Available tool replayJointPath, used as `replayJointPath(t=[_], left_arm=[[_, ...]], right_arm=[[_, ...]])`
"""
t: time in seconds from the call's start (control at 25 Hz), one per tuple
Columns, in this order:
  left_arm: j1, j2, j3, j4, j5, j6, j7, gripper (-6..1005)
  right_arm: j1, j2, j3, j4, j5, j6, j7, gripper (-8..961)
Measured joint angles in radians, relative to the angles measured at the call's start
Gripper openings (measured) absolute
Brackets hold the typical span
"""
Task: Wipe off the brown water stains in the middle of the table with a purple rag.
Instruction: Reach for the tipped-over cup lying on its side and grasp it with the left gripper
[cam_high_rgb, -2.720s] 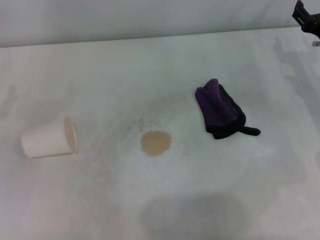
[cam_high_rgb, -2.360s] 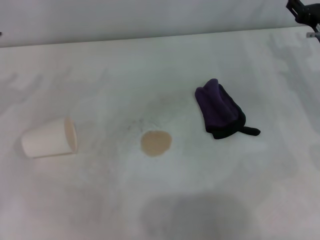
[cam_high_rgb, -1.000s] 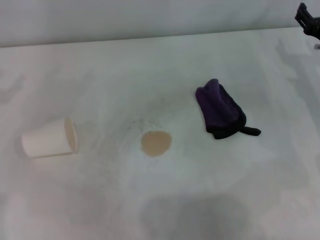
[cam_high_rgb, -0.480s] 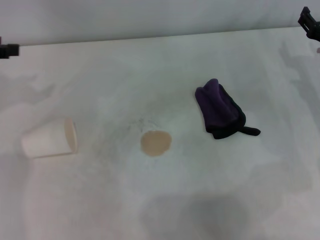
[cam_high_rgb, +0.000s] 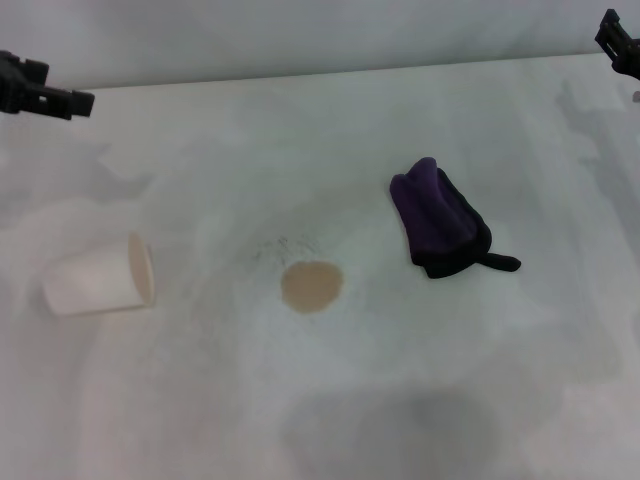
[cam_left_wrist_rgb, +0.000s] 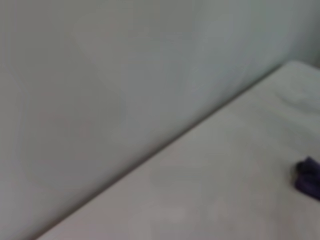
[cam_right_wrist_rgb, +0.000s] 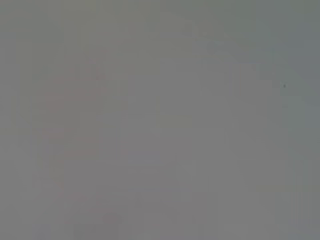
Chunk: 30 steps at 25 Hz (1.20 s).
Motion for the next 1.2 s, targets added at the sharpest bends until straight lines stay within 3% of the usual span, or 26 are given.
replayJointPath(t=[0.12,0.36,0.52,0.64,0.76,1.2], left_arm=[[-0.034,-0.015,0.0,-0.016,0.079,0.014,-0.005,899],[-0.091,-0.051,0.0,-0.019,0.23,0.038,-0.001,892],[-0.128,-0.092,0.0,-0.03,0.327,0.041,0.03,888],[-0.163,-0.143,0.001,-0.087,0.397,0.035,0.074,887],[-0.188,-0.176,0.002,-0.144,0.433,0.031,0.115,888],[-0.202,-0.182,0.002,-0.106,0.546,-0.036,0.133,888]], right_arm=[[0.0,0.0,0.0,0.0,0.0,0.0,0.0,859],[-0.01,0.0,-0.005,0.0,-0.001,-0.001,0.037,859],[-0.018,0.0,-0.003,0.0,-0.002,0.001,0.047,859],[-0.021,0.0,-0.008,0.0,-0.004,0.001,0.051,859],[-0.022,0.0,-0.01,0.0,-0.005,0.001,0.051,859],[-0.022,0.0,-0.007,0.002,-0.004,0.004,0.081,858]])
